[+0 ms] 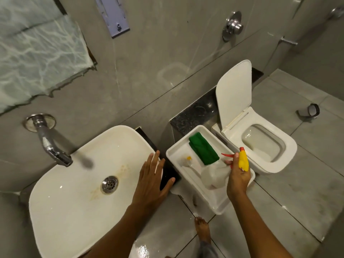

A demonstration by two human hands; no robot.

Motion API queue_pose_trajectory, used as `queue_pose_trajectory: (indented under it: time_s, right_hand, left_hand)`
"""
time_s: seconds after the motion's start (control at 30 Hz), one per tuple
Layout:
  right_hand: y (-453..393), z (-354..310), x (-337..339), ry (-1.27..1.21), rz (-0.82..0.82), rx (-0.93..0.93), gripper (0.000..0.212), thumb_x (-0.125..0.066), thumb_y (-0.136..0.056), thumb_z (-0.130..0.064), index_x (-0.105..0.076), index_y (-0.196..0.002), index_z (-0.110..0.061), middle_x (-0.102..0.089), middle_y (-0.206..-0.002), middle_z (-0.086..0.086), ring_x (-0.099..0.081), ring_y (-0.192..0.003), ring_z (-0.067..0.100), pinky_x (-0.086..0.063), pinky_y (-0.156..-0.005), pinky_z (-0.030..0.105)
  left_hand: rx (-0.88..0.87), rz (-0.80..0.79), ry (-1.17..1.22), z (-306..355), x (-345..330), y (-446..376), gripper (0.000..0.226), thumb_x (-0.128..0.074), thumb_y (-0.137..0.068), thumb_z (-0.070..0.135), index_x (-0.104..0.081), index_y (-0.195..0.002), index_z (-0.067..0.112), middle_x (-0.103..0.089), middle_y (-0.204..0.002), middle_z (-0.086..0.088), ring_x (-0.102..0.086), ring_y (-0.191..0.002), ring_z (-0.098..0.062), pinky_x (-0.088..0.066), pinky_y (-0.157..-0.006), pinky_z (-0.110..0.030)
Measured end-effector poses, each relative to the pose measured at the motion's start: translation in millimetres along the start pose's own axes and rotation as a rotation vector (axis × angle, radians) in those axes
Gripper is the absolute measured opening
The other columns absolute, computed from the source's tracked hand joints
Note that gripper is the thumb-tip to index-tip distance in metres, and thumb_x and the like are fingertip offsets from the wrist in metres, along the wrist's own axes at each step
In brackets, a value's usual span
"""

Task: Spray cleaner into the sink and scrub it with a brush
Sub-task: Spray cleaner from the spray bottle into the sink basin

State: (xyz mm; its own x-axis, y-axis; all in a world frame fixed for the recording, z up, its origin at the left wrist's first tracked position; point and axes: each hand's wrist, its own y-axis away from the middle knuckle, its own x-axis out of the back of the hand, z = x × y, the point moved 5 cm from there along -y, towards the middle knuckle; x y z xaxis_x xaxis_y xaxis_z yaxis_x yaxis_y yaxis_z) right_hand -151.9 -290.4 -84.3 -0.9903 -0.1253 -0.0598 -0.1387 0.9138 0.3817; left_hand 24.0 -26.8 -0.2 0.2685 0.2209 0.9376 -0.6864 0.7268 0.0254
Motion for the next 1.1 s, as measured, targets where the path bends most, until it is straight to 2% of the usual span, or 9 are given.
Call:
queue_pose_trajectory:
  time_s: [0.1,0.23,0.37,0.5,0.7,0.8,0.9,0.97,1.1]
  right_hand:
    - [18.5,-19.1,-25.0,-0.049,-0.164,-0.024,0.038,-0.064,-0.092,-0.068,-0.077,-0.103,-0.034,-0.071,-0.072,-0.006,-0.07,-0.07,0.013,-0.061,-0.093,0.046]
    - [51.1,-43.9,-62.2,0.048,-0.397,-0.007,0.066,-0.054,-0.093,-0.076,-0.075,-0.102,-0.014,-0.073,-0.08,0.006,-0.061,-0.065,0.014,-0.056,-0.077,0.042]
    - [102.8,-58.2,-92.9,0.196,-0.607,-0.108,0.047,-0.057,-0.084,-0.08,-0.079,-0.097,-0.041,-0.082,-0.104,-0.004,-0.078,-0.1,0.018,-0.064,-0.092,0.048]
    - [171.4,-65.9,-122.5,0.158,-0.876,-0.22,0.041,-0.061,-0.088,-0.074,-0.08,-0.087,-0.038,-0.082,-0.113,0.002,-0.077,-0.11,0.021,-0.067,-0.074,0.043]
    - [265.0,-32.1,-146.0,0.493,-1.189,-0.259,0.065,-0.06,-0.08,-0.085,-0.07,-0.088,-0.021,-0.077,-0.084,0.012,-0.079,-0.084,0.015,-0.066,-0.065,0.045]
    - [303.1,-15.0,-151.6,0.59,-1.242,-0.269,0.059,-0.059,-0.081,-0.085,-0.068,-0.079,-0.027,-0.075,-0.09,0.021,-0.076,-0.087,0.021,-0.067,-0.066,0.046]
    - [331.0,-3.7,-154.5,0.666,-1.262,-0.236,0.055,-0.057,-0.085,-0.081,-0.07,-0.081,-0.028,-0.078,-0.087,0.012,-0.076,-0.095,0.024,-0.067,-0.065,0.041]
    - [341.6,-0.4,-154.9,0.719,-1.282,-0.171,0.056,-0.054,-0.087,-0.08,-0.069,-0.076,-0.027,-0.079,-0.084,0.01,-0.074,-0.085,0.018,-0.064,-0.063,0.033]
    - [349.9,9.8,-155.5,0.784,-1.206,-0.048,0.052,-0.054,-0.095,-0.069,-0.073,-0.088,-0.021,-0.067,-0.061,0.014,-0.066,-0.053,0.012,-0.063,-0.079,0.048]
  left_hand:
    - [0.014,0.017,0.005,1.0,10.1,15.1,0.079,-0.048,-0.103,0.065,-0.032,-0.167,0.02,-0.009,-0.18,0.001,-0.005,-0.168,-0.02,-0.01,-0.135,-0.04]
    - [0.113,0.072,0.048,-7.6,25.8,33.3,0.078,-0.055,-0.102,0.062,-0.035,-0.165,0.018,-0.02,-0.179,-0.001,-0.017,-0.167,-0.023,-0.016,-0.136,-0.043]
    - [0.22,0.153,0.068,-27.2,46.5,55.4,0.071,-0.065,-0.103,0.048,-0.045,-0.158,0.008,-0.03,-0.175,-0.012,-0.03,-0.162,-0.034,-0.028,-0.133,-0.053]
    - [0.432,0.261,0.118,-63.4,65.7,86.4,0.066,-0.056,-0.104,0.051,-0.056,-0.149,0.002,-0.041,-0.169,-0.018,-0.039,-0.156,-0.039,-0.03,-0.131,-0.055]
    - [0.739,0.408,0.098,-136.6,86.2,156.7,0.074,-0.044,-0.1,0.055,-0.059,-0.142,-0.004,-0.05,-0.159,-0.027,-0.045,-0.15,-0.047,-0.036,-0.123,-0.062]
    - [0.848,0.473,0.06,-160.4,92.7,186.1,0.068,-0.048,-0.1,0.047,-0.061,-0.138,-0.008,-0.054,-0.155,-0.03,-0.048,-0.147,-0.05,-0.037,-0.121,-0.064]
    - [0.87,0.499,0.024,-176.8,93.1,205.1,0.074,-0.036,-0.103,0.05,-0.06,-0.139,-0.01,-0.053,-0.156,-0.031,-0.046,-0.149,-0.05,-0.033,-0.122,-0.064]
    - [0.897,0.499,0.045,-185.9,91.6,210.8,0.071,-0.036,-0.105,0.047,-0.057,-0.144,-0.008,-0.048,-0.161,-0.029,-0.041,-0.154,-0.048,-0.028,-0.127,-0.062]
    - [0.899,0.566,0.084,-194.9,91.3,214.6,0.06,-0.041,-0.106,0.037,-0.057,-0.145,-0.006,-0.048,-0.162,-0.026,-0.043,-0.153,-0.047,-0.031,-0.127,-0.06]
